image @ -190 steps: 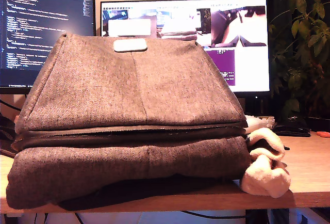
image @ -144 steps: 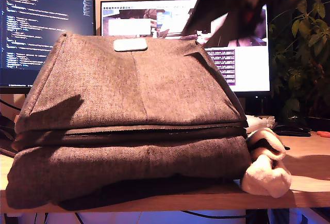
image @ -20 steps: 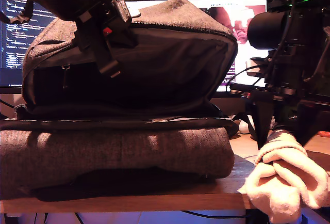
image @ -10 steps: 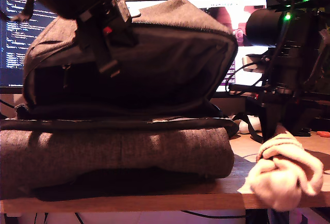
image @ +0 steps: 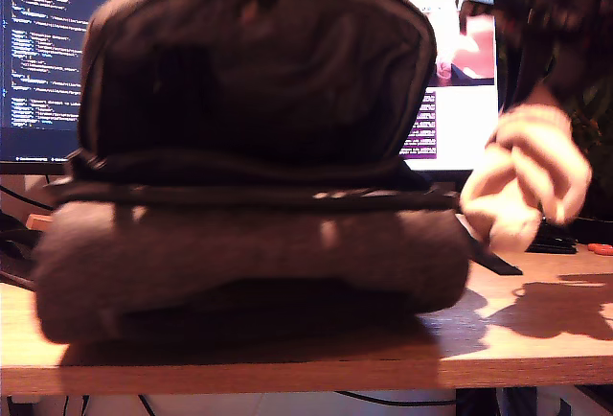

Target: Pack the pair of socks inside the grey Google backpack

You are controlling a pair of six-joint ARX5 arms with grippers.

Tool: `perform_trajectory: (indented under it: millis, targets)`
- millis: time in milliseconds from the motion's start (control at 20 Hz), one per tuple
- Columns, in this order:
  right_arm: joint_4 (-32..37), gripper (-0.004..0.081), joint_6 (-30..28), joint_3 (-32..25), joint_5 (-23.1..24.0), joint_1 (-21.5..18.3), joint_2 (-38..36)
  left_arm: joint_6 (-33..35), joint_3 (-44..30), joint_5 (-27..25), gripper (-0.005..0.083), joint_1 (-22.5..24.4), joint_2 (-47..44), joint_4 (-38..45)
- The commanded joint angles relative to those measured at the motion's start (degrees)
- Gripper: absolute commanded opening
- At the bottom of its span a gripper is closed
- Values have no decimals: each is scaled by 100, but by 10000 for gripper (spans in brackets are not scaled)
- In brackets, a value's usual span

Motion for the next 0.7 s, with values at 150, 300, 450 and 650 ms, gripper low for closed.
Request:
perform_trajectory:
  millis: [150,300,450,650]
  targets:
    - [114,-13,15,-9,203,17,-883,-181,1069,278,-25,129,-125,-612]
    - [407,-13,164,-236,407,85,-1620,-184,1484,431,-25,323,-125,-929]
    - [857,-13,216,-710,503,236,-2409,-181,1681,612,-25,463,-125,-1082]
    - [1976,-13,874,-1611,492,623,-3176,-168,1696,767,-25,553,-125,-1084]
